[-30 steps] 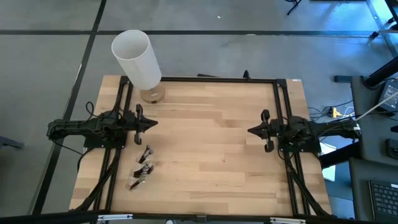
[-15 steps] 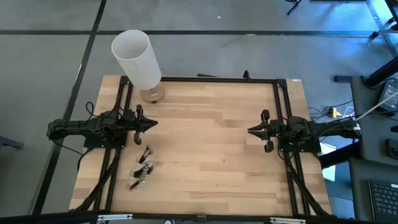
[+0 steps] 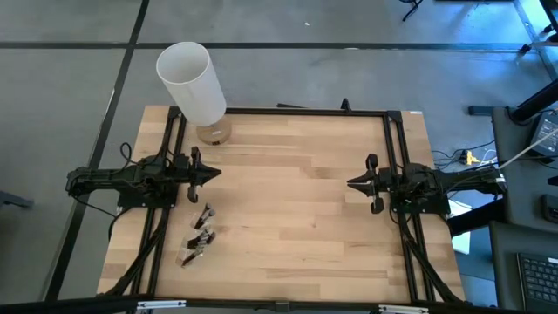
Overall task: Put items in baskets/containers
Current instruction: Return to Home Position
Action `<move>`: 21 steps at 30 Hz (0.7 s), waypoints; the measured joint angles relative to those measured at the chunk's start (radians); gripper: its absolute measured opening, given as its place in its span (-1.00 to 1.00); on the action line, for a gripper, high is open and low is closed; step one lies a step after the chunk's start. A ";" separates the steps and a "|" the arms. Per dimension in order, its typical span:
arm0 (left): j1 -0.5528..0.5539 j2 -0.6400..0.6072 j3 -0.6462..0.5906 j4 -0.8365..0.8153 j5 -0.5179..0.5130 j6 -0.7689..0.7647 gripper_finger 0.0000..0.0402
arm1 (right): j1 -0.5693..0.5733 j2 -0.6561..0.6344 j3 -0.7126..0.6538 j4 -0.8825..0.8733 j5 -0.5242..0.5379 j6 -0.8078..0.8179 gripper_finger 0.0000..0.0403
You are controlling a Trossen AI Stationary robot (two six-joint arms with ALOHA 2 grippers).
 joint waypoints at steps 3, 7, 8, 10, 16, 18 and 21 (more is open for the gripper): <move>0.000 0.000 0.000 0.000 0.000 0.001 -0.94 | 0.000 0.000 0.000 0.000 0.000 0.003 -0.77; 0.000 0.000 0.000 0.000 0.000 0.001 -0.95 | 0.000 0.000 0.000 0.000 0.000 0.002 -0.77; 0.000 0.000 0.000 0.000 0.000 0.000 -0.96 | 0.000 0.000 0.000 0.000 0.000 0.003 -0.77; 0.000 0.000 0.000 0.000 0.000 0.001 -0.96 | 0.000 0.000 0.000 0.000 0.000 0.002 -0.77; 0.000 0.000 0.000 0.000 0.000 0.000 -0.95 | 0.000 0.000 0.000 0.000 0.000 0.001 -0.77; 0.000 0.000 0.000 0.000 0.000 0.001 -0.94 | 0.000 0.000 0.000 0.000 0.000 0.001 -0.77; 0.000 0.000 0.000 0.000 0.000 0.000 -0.94 | 0.000 0.000 0.000 0.000 0.000 0.002 -0.77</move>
